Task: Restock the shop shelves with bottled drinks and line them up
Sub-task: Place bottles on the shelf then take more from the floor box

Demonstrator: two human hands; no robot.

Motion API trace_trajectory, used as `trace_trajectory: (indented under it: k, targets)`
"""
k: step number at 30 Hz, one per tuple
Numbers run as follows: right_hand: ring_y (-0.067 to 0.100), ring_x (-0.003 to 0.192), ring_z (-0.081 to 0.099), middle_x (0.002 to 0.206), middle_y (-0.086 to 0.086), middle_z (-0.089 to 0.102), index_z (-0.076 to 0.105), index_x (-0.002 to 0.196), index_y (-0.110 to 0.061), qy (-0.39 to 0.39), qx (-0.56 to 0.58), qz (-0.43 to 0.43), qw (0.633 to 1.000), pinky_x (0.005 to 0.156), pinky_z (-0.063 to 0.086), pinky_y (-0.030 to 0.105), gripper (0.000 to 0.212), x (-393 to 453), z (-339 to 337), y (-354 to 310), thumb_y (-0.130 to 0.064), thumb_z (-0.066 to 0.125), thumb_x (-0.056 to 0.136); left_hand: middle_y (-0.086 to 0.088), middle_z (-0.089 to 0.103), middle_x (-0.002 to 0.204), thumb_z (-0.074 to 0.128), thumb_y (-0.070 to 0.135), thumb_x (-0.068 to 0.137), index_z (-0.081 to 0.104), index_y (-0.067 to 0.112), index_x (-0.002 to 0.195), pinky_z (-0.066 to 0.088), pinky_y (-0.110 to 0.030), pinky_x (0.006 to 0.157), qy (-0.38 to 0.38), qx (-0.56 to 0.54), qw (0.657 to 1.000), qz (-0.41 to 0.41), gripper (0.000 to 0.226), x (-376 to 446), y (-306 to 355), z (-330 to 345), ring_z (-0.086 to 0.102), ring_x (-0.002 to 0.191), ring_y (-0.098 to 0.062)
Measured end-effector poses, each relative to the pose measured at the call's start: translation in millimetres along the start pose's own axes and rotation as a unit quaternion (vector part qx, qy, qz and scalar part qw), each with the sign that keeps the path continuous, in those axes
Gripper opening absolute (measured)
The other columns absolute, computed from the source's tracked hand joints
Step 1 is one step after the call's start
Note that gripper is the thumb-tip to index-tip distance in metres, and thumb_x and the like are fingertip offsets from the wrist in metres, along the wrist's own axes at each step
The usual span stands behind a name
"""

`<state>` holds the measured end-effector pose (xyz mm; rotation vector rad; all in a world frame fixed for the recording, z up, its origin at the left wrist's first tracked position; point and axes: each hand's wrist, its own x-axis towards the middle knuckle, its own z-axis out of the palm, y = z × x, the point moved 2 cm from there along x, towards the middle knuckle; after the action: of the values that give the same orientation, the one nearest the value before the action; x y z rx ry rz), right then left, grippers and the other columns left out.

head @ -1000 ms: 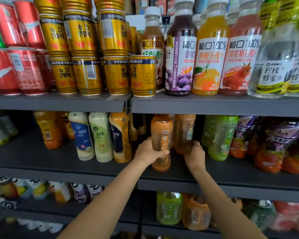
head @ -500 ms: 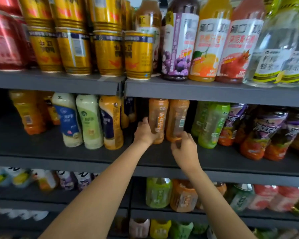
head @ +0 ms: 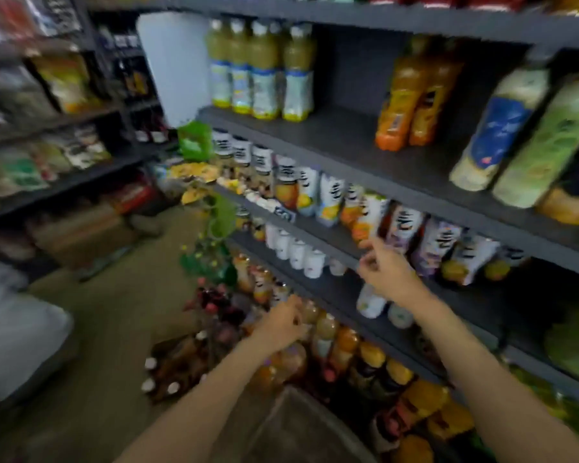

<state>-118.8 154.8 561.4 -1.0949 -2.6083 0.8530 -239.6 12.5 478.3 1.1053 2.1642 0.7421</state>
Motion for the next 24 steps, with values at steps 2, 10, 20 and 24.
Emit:
trace_trajectory:
  k: [2,10,20,24]
  targets:
    - [0.023,0.098,0.058,0.105,0.008,0.059,0.04,0.128,-0.009,-0.11,-0.025,-0.001,0.994,0.077,0.041,0.029,0.037,13,79,-36,-0.017,0.052,0.093,-0.012,0.059,0.115,0.056,0.015,0.09,0.057,0.004,0.118,0.041,-0.027,0.091,-0.027,0.019,0.997,-0.072,0.03,-22,-89,-33,0.055,0.112,-0.026]
    - [0.029,0.115,0.052,0.123,0.01,0.052,0.046,0.118,-0.018,-0.312,-0.096,-0.036,0.945,0.087,0.043,0.031,0.034,51,301,-135,-0.03,0.052,0.088,-0.016,0.056,0.125,0.048,0.015,0.095,0.055,-0.001,0.121,0.039,-0.029,0.09,0.027,0.017,0.946,-0.323,0.031,-114,-318,-151,0.053,0.116,-0.029]
    - [0.031,0.108,0.056,0.116,0.015,0.059,0.049,0.116,-0.015,-0.432,-0.105,-0.008,0.896,0.073,0.034,0.024,0.029,87,492,-138,-0.019,0.055,0.088,-0.013,0.063,0.112,0.052,0.009,0.09,0.052,0.001,0.119,0.041,-0.028,0.088,0.02,-0.024,0.929,-0.369,0.03,-97,-438,-142,0.057,0.11,-0.028]
    - [0.029,0.11,0.055,0.122,0.012,0.055,0.049,0.126,-0.012,-0.433,-0.096,-0.005,0.896,0.08,0.037,0.025,0.043,113,563,-129,-0.023,0.062,0.087,-0.009,0.062,0.108,0.052,0.01,0.09,0.049,0.005,0.12,0.038,-0.023,0.08,0.02,-0.049,0.922,-0.384,0.031,-64,-480,-135,0.057,0.107,-0.026]
